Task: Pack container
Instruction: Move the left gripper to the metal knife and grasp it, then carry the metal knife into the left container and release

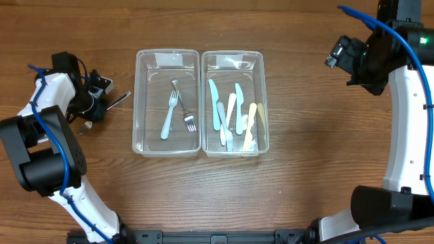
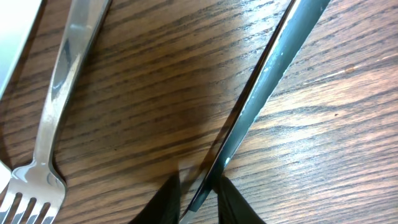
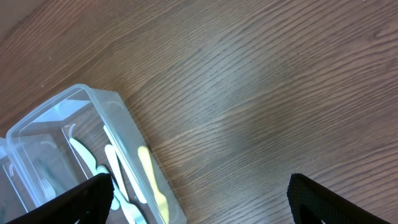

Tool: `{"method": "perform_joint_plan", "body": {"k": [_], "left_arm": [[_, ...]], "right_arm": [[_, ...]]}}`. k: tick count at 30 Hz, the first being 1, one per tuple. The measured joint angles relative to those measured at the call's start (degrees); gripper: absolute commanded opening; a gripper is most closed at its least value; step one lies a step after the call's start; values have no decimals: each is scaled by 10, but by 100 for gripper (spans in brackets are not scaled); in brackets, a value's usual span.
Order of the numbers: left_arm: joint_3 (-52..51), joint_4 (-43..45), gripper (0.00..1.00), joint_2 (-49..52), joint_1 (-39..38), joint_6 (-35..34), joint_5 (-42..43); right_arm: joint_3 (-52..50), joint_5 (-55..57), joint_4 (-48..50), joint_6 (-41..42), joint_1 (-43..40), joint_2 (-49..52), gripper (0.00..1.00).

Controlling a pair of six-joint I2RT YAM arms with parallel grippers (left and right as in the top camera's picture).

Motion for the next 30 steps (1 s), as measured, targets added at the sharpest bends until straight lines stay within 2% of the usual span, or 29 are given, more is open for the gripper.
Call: {"method": "perform_joint_plan", "body": {"k": [5,8,15,23,30], "left_arm": [[0,1,6,0,0,0,0],[0,2,4,0,0,0,0],[0,2,4,0,0,-3,0],[10,-35,4,-3,-8,-45,0],[95,-83,4,-112,-88,-80,-31]], "right_arm": [[0,0,0,0,0,0,92],[0,0,0,0,0,0,92],[0,0,0,0,0,0,92],[0,0,1,0,0,0,92],[0,0,0,0,0,0,92]]}}
